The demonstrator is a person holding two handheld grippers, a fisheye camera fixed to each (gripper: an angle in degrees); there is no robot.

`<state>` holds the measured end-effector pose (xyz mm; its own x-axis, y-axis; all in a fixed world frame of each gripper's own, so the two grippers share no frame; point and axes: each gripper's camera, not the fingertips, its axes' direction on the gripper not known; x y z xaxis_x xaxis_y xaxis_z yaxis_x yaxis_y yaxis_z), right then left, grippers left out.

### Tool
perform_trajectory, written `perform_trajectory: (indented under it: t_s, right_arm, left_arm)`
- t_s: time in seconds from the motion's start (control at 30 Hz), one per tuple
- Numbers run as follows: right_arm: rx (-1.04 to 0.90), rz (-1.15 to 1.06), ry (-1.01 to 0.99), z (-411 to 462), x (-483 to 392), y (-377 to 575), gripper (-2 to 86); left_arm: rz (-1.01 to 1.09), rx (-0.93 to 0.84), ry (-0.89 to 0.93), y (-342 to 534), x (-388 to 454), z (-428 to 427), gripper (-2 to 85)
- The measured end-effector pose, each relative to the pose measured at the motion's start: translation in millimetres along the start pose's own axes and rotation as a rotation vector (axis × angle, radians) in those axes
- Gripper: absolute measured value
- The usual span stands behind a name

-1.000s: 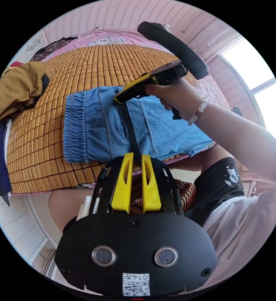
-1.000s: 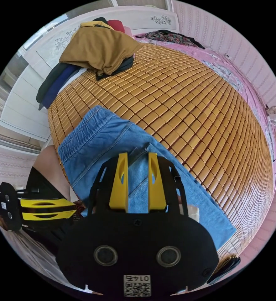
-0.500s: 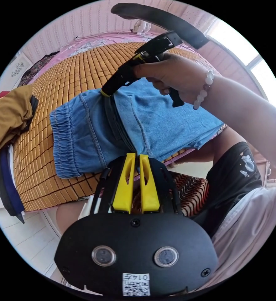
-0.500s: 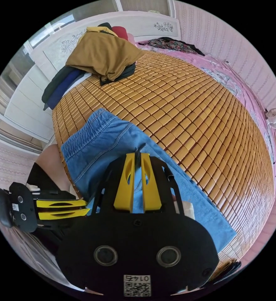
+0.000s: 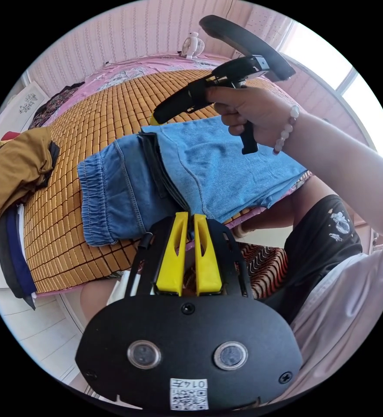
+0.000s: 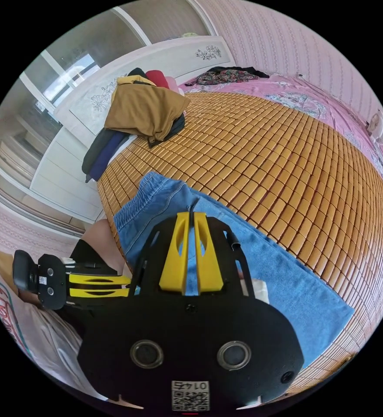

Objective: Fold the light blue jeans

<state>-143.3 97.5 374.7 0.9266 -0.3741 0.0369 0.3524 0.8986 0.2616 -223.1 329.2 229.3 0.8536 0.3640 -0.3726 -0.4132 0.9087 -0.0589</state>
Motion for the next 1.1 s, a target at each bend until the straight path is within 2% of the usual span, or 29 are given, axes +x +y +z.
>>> perform_trajectory:
  t_s: [0.23, 0.5, 0.7, 0.97, 1.1]
  right_arm:
    - [-0.02, 0.013, -0.004, -2, 8, -4, 1.2]
    - [-0.272, -0.373, 0.256, 61, -37, -37, 8.0]
    - [-0.326, -0.459, 0.196, 68, -38, -46, 5.9]
    - [-0.177, -0.4, 0.085, 29, -16, -35, 1.0]
    - [-0.096, -0.36, 0.015, -8, 0, -28, 0.5]
  left_arm:
    - [-0.003, -0.021, 0.016, 1, -4, 7, 0.1]
    - [-0.027, -0.062, 0.052, -1, -13, 18, -0.1]
    - [-0.029, -0.065, 0.063, -1, -19, 21, -0.2]
    - [0.019, 0.006, 0.043, 7, -18, 10, -0.4]
    - [0.099, 0.104, 0.036, 15, -13, -11, -0.5]
